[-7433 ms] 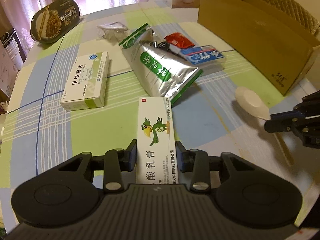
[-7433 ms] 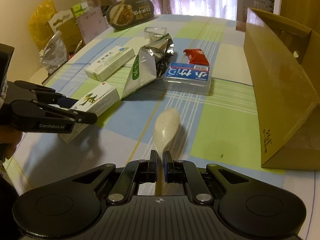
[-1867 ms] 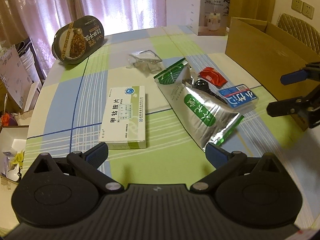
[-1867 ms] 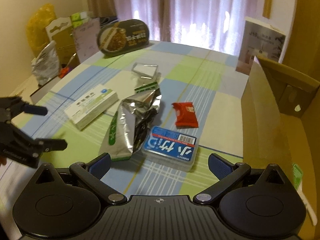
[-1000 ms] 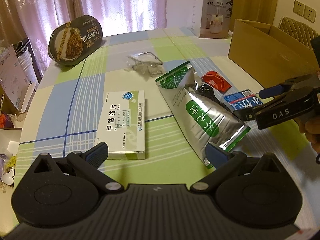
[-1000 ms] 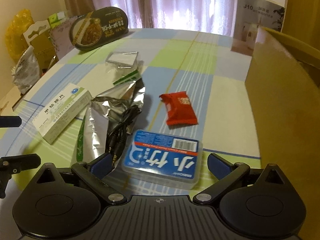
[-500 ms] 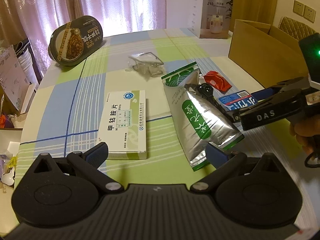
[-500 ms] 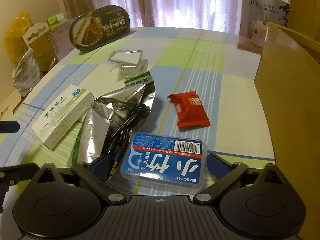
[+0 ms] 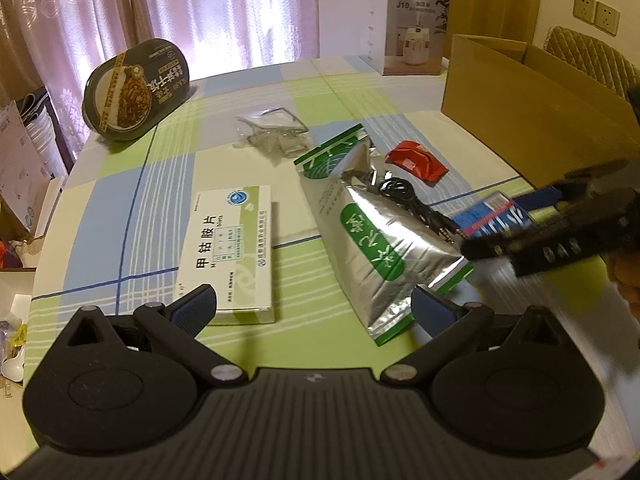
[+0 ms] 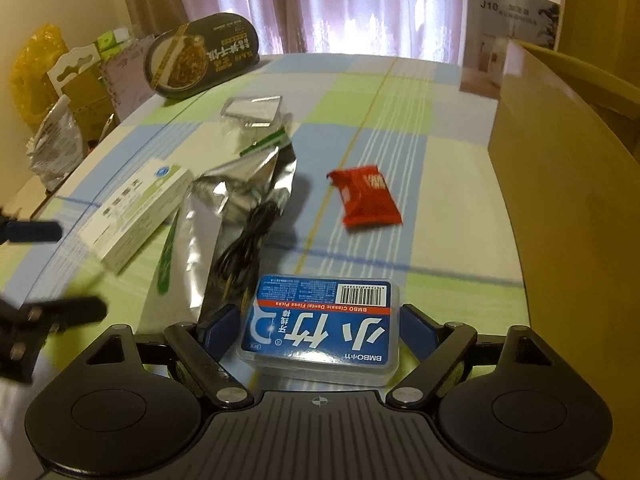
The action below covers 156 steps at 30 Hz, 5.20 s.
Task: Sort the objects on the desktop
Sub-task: 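Grasp the black cable with the left gripper while the right grasps the blue plastic box, then carry the cable and blue box toward the cardboard box with both grippers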
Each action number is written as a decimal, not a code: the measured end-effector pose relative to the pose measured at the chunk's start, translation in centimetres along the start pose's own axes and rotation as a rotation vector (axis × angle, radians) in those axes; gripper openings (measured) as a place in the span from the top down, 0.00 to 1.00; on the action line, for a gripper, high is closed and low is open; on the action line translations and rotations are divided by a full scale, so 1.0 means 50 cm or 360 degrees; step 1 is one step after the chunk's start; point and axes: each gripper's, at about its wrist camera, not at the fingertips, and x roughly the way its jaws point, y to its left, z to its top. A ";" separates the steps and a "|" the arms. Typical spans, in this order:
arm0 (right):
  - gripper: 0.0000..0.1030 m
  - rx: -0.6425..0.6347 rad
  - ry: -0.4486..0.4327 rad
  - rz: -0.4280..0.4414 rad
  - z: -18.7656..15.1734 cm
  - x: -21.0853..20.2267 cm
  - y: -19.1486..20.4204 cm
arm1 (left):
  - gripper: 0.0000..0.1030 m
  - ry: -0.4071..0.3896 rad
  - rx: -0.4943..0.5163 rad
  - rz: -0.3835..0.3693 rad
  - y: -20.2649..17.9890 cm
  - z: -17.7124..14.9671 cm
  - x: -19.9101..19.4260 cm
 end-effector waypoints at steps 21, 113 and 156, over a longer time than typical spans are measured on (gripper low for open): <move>0.09 -0.0066 0.0002 -0.0089 -0.133 -0.103 0.003 | 0.04 -0.0023 -0.0021 -0.0152 -0.043 0.019 -0.005; 0.08 0.0195 -0.0113 -0.0062 -0.152 -0.111 0.017 | 0.64 0.0234 0.0037 -0.0210 -0.142 -0.090 -0.043; 0.17 0.0204 -0.0184 -0.0152 -0.217 -0.243 0.036 | 0.88 0.0258 0.0297 -0.0266 -0.204 -0.111 -0.057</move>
